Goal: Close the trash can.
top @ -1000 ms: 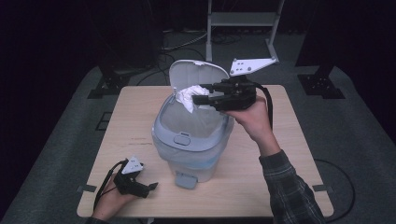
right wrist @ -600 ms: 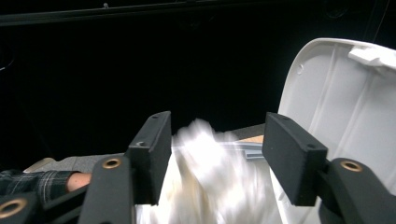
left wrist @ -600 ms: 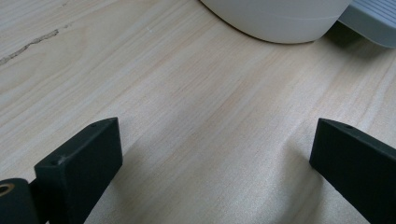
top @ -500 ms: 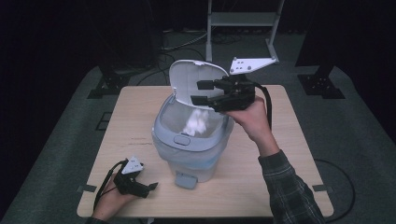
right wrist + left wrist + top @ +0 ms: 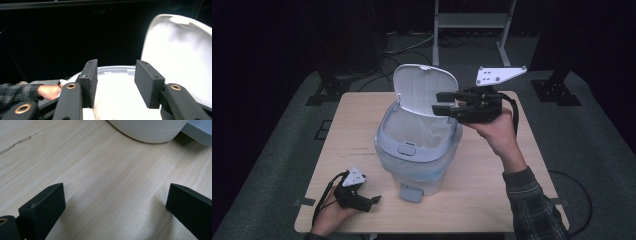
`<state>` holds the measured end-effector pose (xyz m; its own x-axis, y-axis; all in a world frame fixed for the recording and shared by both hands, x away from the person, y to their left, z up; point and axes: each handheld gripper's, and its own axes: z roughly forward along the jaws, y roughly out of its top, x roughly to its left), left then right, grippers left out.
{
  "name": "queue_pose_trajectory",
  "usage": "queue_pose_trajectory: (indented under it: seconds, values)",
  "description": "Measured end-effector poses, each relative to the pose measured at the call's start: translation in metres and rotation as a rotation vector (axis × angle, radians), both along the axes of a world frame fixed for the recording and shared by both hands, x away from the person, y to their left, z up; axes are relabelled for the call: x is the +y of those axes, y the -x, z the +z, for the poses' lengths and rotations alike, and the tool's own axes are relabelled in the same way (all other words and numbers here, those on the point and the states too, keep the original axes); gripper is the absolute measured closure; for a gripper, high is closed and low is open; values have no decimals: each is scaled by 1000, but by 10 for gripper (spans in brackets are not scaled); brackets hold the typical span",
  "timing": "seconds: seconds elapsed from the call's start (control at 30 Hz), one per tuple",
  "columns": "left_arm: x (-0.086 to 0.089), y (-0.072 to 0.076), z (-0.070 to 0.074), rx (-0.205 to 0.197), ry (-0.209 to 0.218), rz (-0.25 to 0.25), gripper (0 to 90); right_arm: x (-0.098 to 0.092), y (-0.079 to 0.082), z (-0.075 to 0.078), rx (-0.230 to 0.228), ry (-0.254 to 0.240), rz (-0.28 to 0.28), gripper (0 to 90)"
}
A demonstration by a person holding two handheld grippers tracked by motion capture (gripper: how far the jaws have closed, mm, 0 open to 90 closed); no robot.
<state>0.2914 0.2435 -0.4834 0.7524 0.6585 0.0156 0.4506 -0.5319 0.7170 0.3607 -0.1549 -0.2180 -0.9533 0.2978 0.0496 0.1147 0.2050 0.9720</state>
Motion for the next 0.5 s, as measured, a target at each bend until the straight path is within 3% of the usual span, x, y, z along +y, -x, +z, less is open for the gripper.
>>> queue_pose_trajectory:
  seconds: [0.37,0.4,0.5]
  values:
    - [0,0,0,1,0,0,14,-39,-2,1,-13,-30,-63,819]
    - [0,0,0,1,0,0,14,-44,-4,2,-24,-24,-89,897]
    - [0,0,0,1,0,0,14,-47,-6,3,-33,-19,-107,900]
